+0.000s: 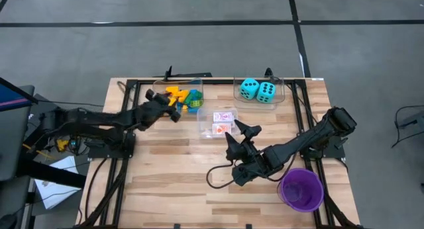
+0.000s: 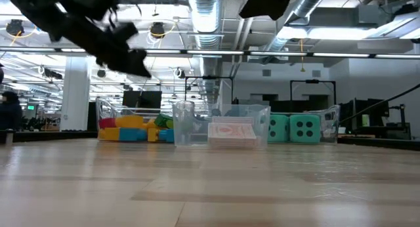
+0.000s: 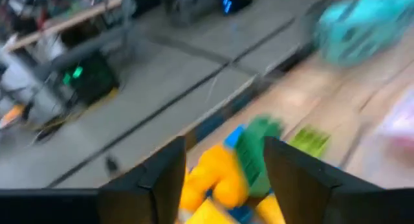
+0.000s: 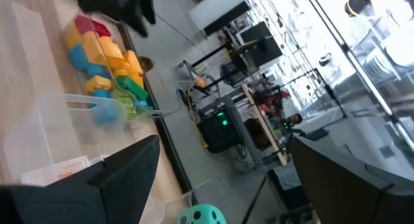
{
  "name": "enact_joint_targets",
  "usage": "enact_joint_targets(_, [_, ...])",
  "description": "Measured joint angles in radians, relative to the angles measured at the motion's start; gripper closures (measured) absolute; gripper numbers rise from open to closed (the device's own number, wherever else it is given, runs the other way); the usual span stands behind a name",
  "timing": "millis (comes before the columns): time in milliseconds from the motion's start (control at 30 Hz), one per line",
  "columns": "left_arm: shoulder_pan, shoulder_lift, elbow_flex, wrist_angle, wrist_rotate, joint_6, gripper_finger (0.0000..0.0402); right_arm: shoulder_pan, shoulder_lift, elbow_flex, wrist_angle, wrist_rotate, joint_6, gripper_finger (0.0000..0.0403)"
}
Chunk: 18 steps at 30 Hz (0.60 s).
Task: Pick & Place Toys
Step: Return to Home Position
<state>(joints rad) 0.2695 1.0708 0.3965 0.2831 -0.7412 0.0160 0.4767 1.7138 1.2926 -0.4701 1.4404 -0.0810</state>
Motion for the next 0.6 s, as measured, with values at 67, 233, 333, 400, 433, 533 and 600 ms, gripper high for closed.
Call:
enact_joint_targets(67, [-0.03,-0.074,0.0,0.005,0.002,0.008,0.0228,-0.003,-0.004,0.0,-0.047,0.002,0.064,0.0061])
enact_joint_targets(233, [-0.053,-0.29,-0.038,-0.004,0.121,0.001,0.0347,-0.007,-0.002,0.0,-0.169,0.001,0.192,0.0061])
enact_joint_targets(333, [-0.022,-0.398,-0.107,0.003,0.342,-0.022,0.039,-0.011,-0.002,0.0,-0.205,0.001,0.242,0.0061])
enact_joint_targets(400, [0.016,-0.446,-0.149,0.029,0.453,-0.038,0.0389,-0.016,-0.002,0.0,-0.206,0.001,0.247,0.0061])
enact_joint_targets(433, [0.037,-0.456,-0.17,0.046,0.497,-0.045,0.0391,-0.016,-0.002,0.0,-0.206,0.001,0.247,0.0061])
enact_joint_targets(533, [0.094,-0.453,-0.219,0.094,0.625,-0.084,0.0399,-0.026,-0.002,0.004,-0.203,-0.001,0.248,0.0061])
enact_joint_targets(600, [0.108,-0.435,-0.247,0.13,0.725,-0.122,0.0399,-0.034,-0.002,0.012,-0.199,-0.017,0.251,0.0061])
